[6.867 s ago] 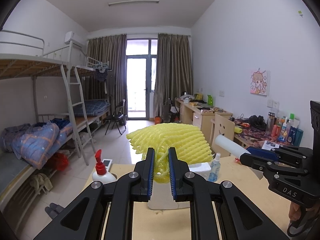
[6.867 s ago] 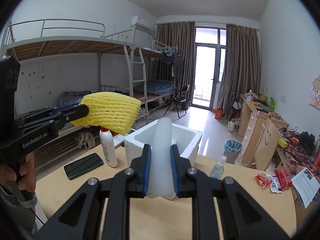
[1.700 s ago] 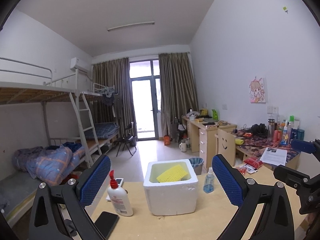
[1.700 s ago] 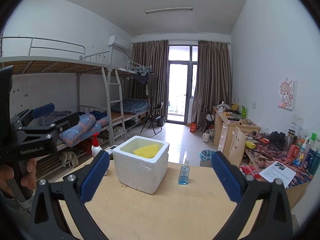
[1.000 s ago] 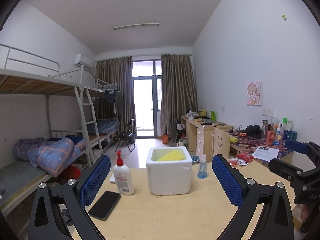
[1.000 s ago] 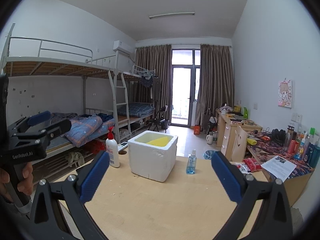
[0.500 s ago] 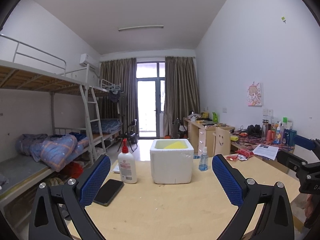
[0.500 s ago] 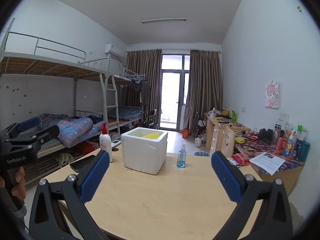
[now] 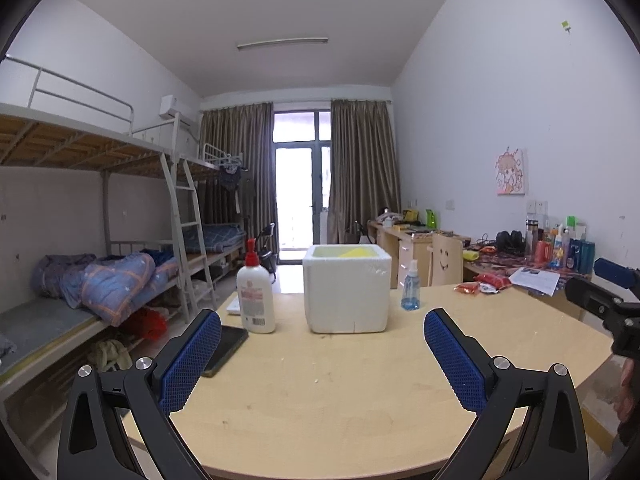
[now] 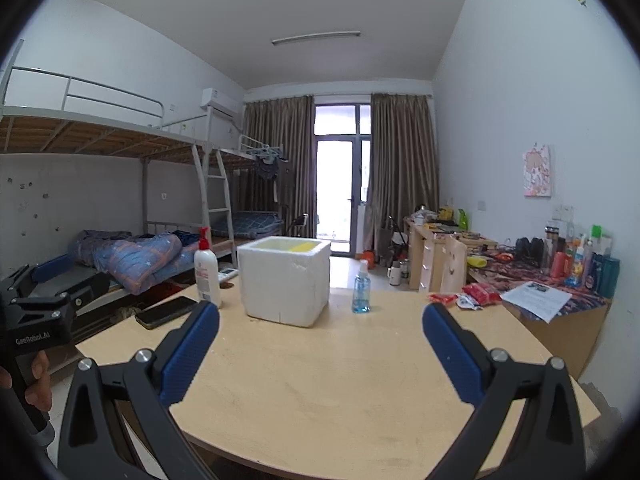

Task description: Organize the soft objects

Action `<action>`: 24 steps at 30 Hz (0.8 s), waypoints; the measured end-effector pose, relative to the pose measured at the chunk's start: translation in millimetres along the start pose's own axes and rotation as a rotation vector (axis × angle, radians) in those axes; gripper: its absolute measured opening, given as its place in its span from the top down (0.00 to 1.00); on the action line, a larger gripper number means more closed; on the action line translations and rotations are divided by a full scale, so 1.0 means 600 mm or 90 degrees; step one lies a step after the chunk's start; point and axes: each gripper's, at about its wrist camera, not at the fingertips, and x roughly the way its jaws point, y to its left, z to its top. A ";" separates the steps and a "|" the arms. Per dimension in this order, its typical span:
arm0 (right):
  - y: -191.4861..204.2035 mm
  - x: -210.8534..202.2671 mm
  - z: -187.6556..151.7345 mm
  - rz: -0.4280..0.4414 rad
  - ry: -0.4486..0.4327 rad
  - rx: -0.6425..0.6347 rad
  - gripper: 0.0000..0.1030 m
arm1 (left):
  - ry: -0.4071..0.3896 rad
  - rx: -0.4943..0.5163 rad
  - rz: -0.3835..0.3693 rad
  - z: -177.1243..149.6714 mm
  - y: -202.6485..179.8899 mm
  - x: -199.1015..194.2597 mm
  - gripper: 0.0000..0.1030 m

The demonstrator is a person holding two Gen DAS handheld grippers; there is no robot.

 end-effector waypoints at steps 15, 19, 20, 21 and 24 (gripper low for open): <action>0.014 0.000 -0.064 -0.001 0.001 0.014 0.00 | -0.017 -0.022 0.025 -0.059 -0.001 -0.017 0.01; 0.015 -0.004 -0.066 -0.006 0.005 0.010 0.00 | -0.010 -0.018 0.002 -0.063 -0.009 -0.012 0.01; 0.014 -0.005 -0.068 -0.008 0.007 0.011 0.00 | -0.009 -0.009 0.003 -0.064 -0.015 -0.011 0.01; 0.014 -0.007 -0.068 -0.009 0.009 0.011 0.00 | -0.009 -0.003 0.004 -0.066 -0.016 -0.011 0.01; 0.014 -0.013 -0.069 -0.011 0.007 0.016 0.00 | -0.005 0.002 -0.005 -0.066 -0.020 -0.012 0.01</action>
